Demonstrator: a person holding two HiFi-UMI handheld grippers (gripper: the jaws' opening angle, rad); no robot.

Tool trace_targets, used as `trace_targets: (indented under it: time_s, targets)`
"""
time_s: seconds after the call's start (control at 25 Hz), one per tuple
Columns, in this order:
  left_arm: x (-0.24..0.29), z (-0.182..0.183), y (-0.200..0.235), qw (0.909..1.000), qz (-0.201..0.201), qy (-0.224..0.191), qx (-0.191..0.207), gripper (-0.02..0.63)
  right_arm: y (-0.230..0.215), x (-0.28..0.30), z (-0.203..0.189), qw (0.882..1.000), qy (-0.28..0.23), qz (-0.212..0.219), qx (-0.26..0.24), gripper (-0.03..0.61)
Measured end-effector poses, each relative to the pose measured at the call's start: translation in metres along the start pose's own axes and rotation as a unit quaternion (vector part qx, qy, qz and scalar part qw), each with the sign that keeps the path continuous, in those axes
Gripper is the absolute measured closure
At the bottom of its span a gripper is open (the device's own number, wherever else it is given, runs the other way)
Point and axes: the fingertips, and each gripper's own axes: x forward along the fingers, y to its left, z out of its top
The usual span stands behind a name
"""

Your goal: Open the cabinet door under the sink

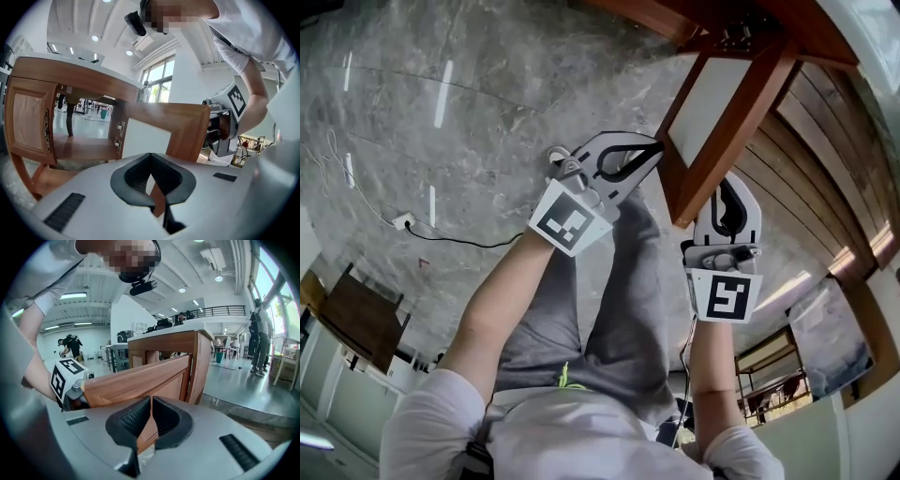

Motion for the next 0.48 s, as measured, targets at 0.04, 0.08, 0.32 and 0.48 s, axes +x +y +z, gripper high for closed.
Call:
trace_targets:
  time_s: [0.04, 0.08, 0.32, 0.48]
  targets:
    - [0.004, 0.006, 0.000, 1.0000, 0.001, 0.001, 0.004, 0.600, -0.004, -0.002, 0.005, 1.000, -0.004, -0.004, 0.001, 0.537]
    - [0.008, 0.012, -0.001, 1.0000, 0.002, 0.003, 0.008, 0.600, -0.009, -0.004, 0.009, 1.000, -0.009, -0.009, 0.004, 0.537]
    - [0.015, 0.046, 0.001, 0.9994, 0.024, 0.003, 0.023, 0.600, -0.025, -0.016, 0.024, 0.999, -0.007, -0.029, 0.012, 0.537]
    - [0.011, 0.073, 0.002, 0.9992, 0.032, 0.002, 0.026, 0.600, -0.030, -0.026, 0.043, 0.999, -0.003, -0.032, 0.014, 0.537]
